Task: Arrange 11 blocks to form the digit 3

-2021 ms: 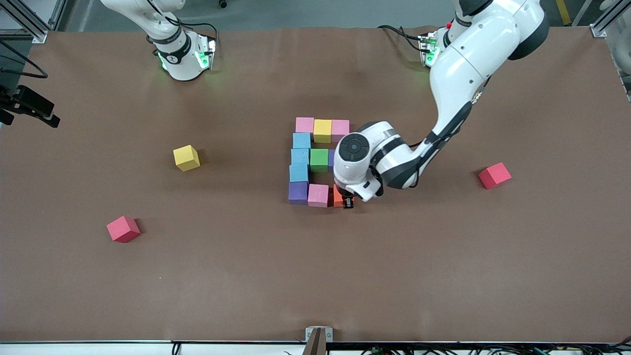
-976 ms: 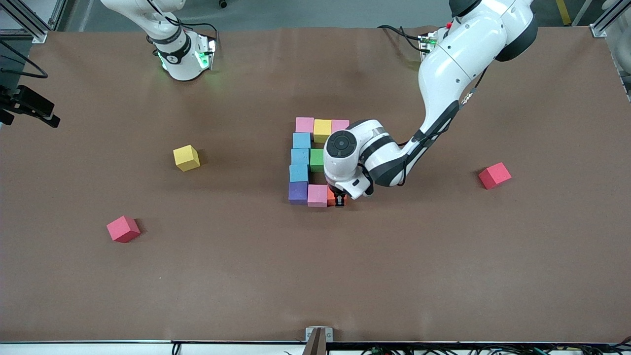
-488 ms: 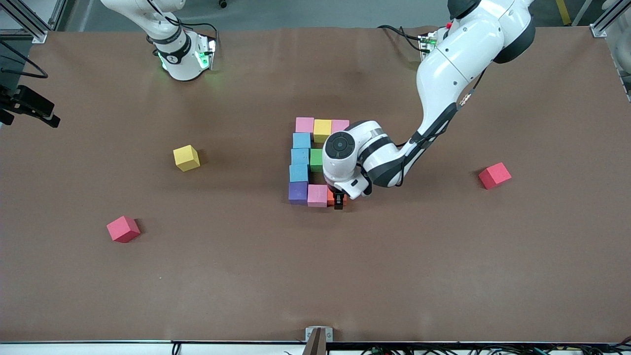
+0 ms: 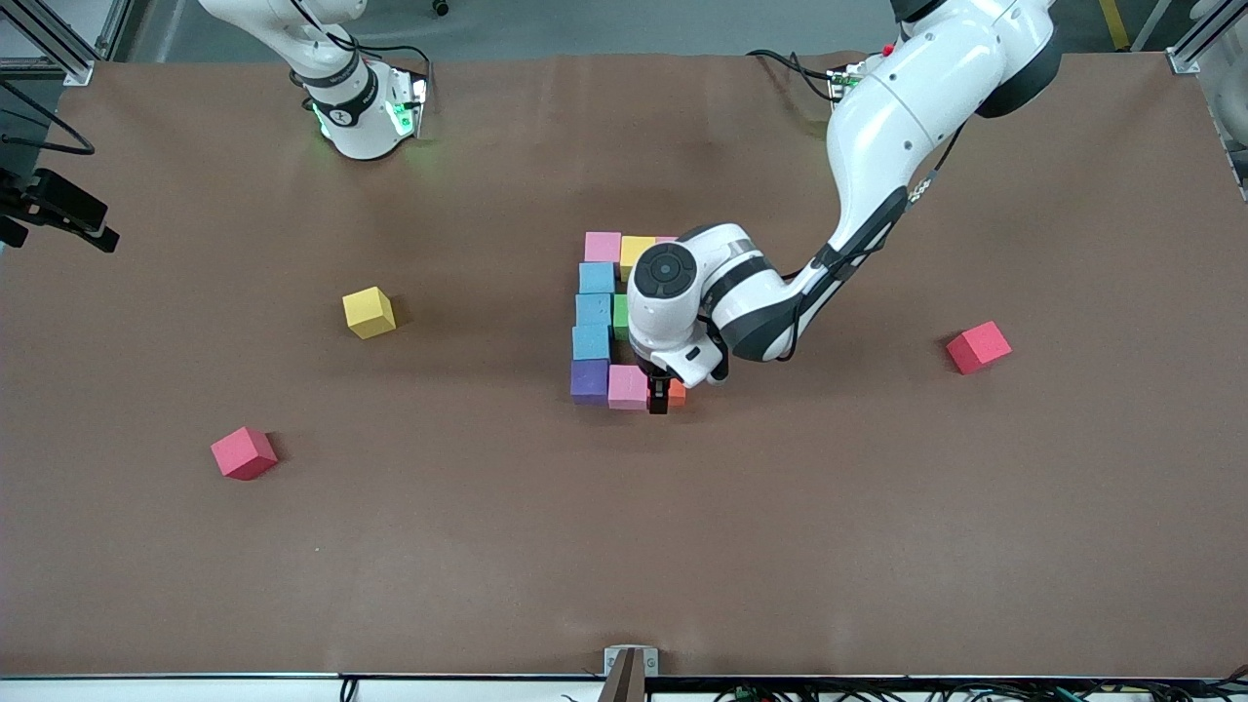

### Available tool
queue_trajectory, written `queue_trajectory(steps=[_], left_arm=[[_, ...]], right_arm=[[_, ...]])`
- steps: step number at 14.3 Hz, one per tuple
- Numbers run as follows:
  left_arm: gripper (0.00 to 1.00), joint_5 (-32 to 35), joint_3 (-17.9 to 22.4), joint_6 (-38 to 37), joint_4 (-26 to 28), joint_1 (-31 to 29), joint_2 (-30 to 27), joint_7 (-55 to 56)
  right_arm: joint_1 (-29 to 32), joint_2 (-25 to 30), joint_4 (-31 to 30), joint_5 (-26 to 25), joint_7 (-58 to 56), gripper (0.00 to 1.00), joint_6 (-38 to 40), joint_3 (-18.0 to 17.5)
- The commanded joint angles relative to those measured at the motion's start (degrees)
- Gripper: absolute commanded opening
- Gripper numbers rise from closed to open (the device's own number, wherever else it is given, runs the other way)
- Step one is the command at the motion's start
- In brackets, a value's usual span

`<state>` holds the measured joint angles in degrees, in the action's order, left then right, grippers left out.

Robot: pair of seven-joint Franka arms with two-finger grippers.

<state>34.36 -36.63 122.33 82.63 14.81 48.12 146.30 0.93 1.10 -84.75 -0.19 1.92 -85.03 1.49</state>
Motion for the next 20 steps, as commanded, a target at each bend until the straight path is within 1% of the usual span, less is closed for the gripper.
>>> queue_trajectory(steps=[1,3,4,7,9,11,14,15,17,18,20], left_arm=[[1.00,-0.34,-4.04,-6.99,0.95,-4.33,-6.00,-6.43],[1.00,0.09,-8.26,-10.26,1.04,-9.08,-9.26,-13.99],[1.00,0.27,-9.15,-11.23,1.04,-10.40,-11.62,-18.55],[1.00,-0.43,-9.77,-13.60,1.04,-14.10,-16.73,-31.12],[1.00,-0.34,-9.86,-16.67,0.95,-15.94,-18.84,-41.66],[1.00,-0.43,-10.04,-19.14,0.95,-18.75,-20.60,-53.08],[1.00,-0.78,-10.30,-19.67,0.08,-22.35,-21.40,-69.25],[1.00,-3.22,-10.30,-20.55,-0.79,-23.59,-21.40,-74.35],[1.00,-9.55,-9.43,-22.13,-3.95,-25.18,-21.92,-83.59],[1.00,-11.05,-7.59,-22.22,-4.05,-25.27,-23.50,-88.24],[1.00,-16.39,0.38,-22.22,-3.79,-23.09,-28.32,-99.49]], right_arm=[[0.47,-0.14,0.46,0.10,0.10,1.00,-0.05,-0.44],[0.47,-0.14,0.46,0.10,0.10,1.00,0.04,-0.44],[0.39,-0.14,0.46,0.10,0.10,1.00,0.04,-0.44],[0.39,-0.14,0.46,0.10,0.10,1.00,0.04,-0.44],[0.39,-0.14,0.46,0.10,0.10,1.00,0.04,-0.44],[0.39,-0.14,0.46,0.10,0.10,1.00,-0.05,-0.44],[0.39,-0.14,0.46,0.10,0.10,1.00,0.04,-0.44],[0.39,-0.14,0.46,0.10,0.10,1.00,-0.05,-0.44],[0.39,-0.14,0.46,0.10,0.10,1.00,-0.05,-0.44],[0.39,-0.14,0.46,0.10,0.10,1.00,-0.05,-0.44],[0.39,-0.14,0.46,0.10,0.10,1.00,-0.05,-0.44]])
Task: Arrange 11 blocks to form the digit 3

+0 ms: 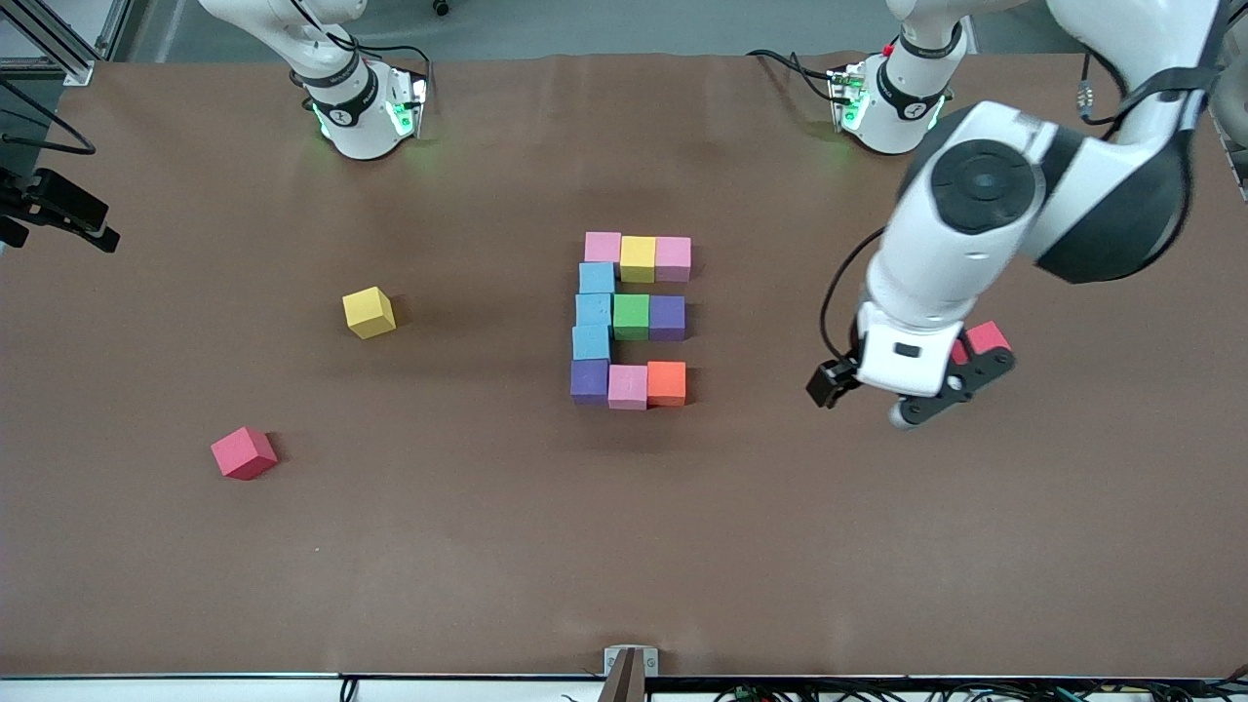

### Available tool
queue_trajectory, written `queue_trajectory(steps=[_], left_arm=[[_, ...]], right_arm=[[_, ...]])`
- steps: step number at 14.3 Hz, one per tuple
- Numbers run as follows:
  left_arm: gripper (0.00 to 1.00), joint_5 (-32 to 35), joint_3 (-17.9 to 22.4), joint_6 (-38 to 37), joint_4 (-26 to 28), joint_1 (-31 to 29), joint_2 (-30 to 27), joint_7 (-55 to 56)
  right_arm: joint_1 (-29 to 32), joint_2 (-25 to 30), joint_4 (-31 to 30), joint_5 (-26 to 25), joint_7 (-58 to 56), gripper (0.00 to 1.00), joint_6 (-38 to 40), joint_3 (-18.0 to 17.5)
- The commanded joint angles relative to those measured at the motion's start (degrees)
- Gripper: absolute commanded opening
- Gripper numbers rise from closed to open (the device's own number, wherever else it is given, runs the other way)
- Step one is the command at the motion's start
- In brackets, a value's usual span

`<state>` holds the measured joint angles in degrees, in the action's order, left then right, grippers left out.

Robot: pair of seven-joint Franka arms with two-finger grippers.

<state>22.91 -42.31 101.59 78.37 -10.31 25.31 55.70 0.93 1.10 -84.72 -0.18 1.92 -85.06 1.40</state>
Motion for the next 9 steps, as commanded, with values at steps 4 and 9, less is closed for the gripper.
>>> queue_trajectory(steps=[4,9], left_arm=[[1.00,-14.99,18.55,-6.48,0.73,4.59,-11.76,-24.56],[1.00,-15.26,29.46,-14.83,3.44,8.54,-19.14,-43.81]], right_arm=[[0.39,-0.13,0.43,0.10,0.10,1.00,-0.28,-0.34],[0.39,-0.13,0.43,0.01,0.10,1.00,-0.28,-0.34]])
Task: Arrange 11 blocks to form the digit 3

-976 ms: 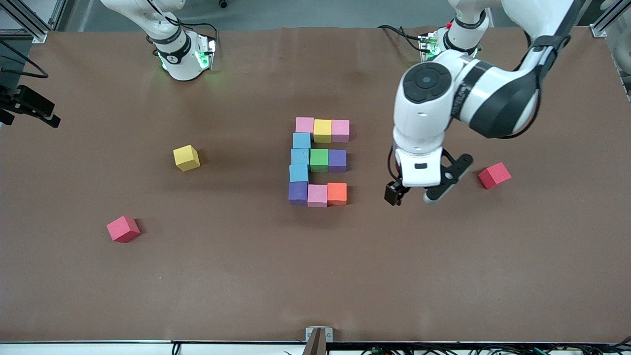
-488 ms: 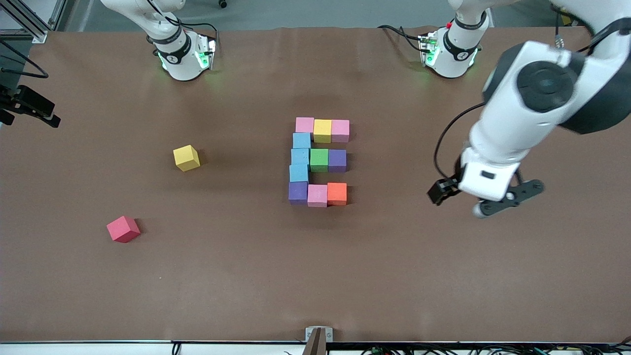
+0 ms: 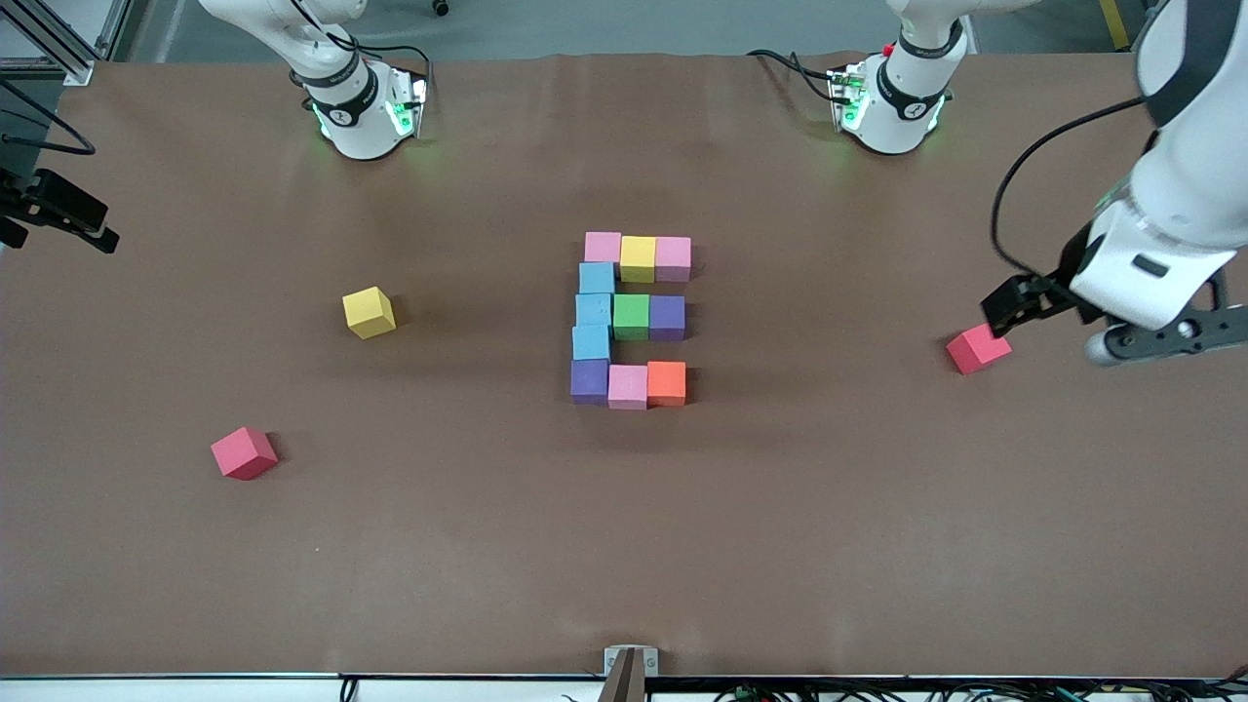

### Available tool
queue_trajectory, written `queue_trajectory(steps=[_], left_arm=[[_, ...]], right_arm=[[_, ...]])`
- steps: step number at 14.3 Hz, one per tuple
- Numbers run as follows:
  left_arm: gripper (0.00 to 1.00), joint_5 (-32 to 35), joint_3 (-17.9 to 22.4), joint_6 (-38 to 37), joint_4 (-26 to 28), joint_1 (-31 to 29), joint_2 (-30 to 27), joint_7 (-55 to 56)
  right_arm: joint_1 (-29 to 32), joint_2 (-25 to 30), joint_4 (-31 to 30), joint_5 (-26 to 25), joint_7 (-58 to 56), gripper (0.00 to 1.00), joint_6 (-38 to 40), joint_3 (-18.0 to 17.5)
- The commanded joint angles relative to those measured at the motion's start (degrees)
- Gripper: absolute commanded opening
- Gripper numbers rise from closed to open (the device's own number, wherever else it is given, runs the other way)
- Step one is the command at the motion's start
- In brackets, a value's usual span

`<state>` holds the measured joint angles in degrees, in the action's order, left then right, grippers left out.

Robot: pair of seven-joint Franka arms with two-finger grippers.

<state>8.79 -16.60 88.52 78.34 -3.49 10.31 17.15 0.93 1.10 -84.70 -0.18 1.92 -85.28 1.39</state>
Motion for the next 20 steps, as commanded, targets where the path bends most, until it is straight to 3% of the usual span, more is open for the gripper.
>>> queue_trajectory(steps=[1,4,9,13,20], left_arm=[[1.00,-1.32,5.33,-2.56,4.88,2.35,-6.16,-7.64],[1.00,-3.95,9.03,-4.15,10.23,2.53,-12.14,-10.38],[1.00,-5.19,9.83,-3.36,15.87,3.75,-17.77,-10.56],[1.00,-8.43,9.83,-3.09,16.32,3.06,-17.79,-10.73],[1.00,-8.44,9.83,-3.00,15.00,2.88,-16.56,-12.32]], right_arm=[[0.39,-0.13,0.42,0.10,0.10,1.00,-0.06,-0.34],[0.39,-0.13,0.42,0.10,0.10,1.00,-0.23,-0.34],[0.39,-0.13,0.42,0.10,0.10,1.00,-0.32,-0.34],[0.39,-0.13,0.42,0.10,0.10,1.00,-0.32,-0.34],[0.39,-0.13,0.42,0.10,0.10,1.00,-0.23,-0.34]])
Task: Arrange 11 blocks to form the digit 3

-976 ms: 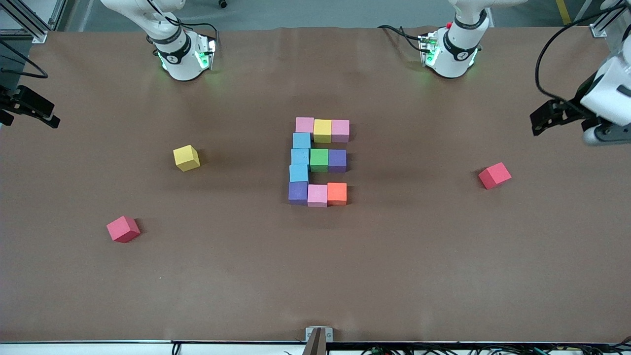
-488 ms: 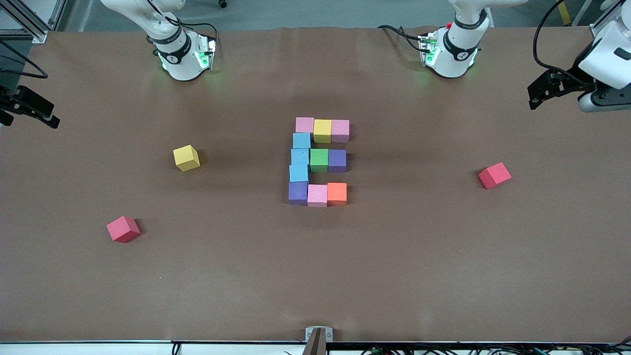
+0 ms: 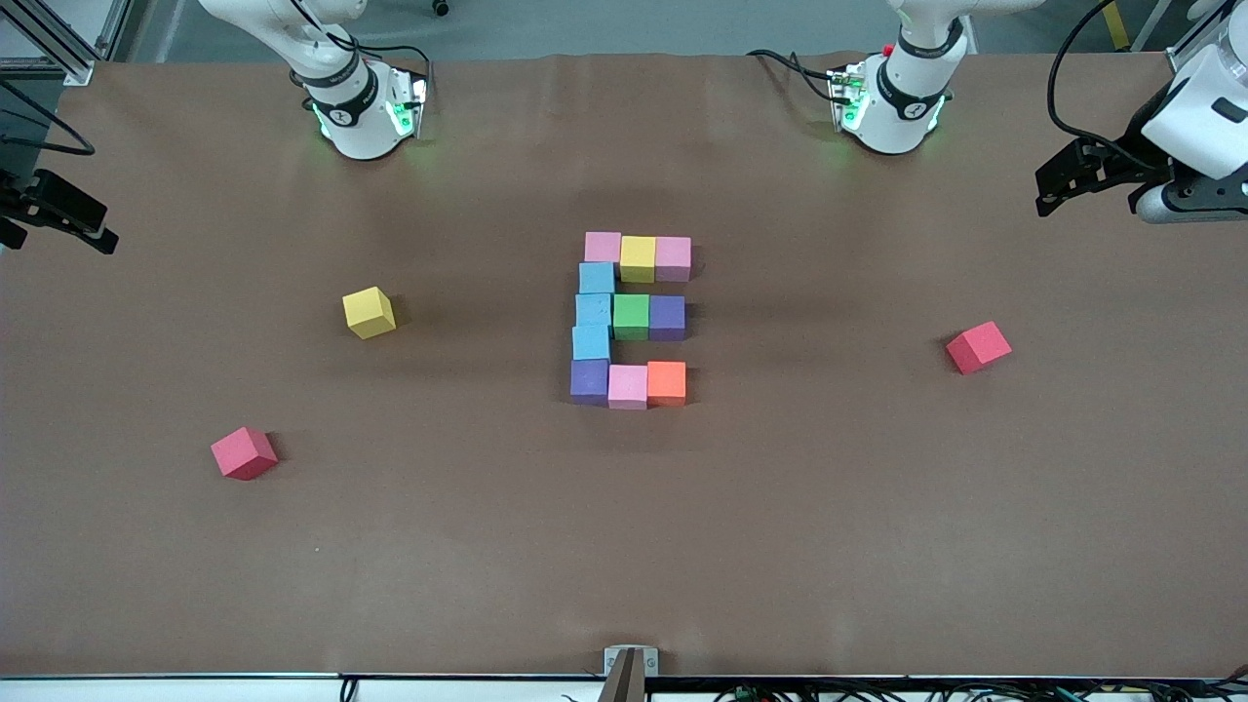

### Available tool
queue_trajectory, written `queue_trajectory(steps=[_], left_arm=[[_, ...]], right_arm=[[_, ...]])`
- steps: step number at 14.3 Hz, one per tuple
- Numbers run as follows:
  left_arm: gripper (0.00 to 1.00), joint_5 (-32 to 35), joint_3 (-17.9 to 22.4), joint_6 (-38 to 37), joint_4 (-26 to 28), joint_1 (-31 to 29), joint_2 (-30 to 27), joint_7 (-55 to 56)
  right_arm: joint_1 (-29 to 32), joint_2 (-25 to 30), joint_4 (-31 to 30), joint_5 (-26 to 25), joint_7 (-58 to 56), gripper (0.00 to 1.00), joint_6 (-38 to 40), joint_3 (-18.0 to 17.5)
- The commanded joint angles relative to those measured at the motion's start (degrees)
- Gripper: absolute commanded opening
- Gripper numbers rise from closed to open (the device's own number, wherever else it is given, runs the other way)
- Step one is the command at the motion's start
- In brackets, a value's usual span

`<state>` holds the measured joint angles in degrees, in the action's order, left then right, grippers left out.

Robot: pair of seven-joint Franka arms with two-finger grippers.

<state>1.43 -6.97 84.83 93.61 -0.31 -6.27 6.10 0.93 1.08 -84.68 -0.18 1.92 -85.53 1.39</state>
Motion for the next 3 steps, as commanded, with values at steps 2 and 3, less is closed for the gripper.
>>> queue_trajectory(steps=[2,3], left_arm=[[1.00,-1.16,0.20,0.68,-0.88,-0.30,0.73,-1.27],[1.00,-1.08,0.20,0.60,-1.49,-0.22,1.00,-1.27]], right_arm=[[0.47,-0.12,0.39,0.10,0.10,1.00,0.01,-0.33],[0.39,-0.12,0.39,0.10,0.10,1.00,-0.08,-0.33]])
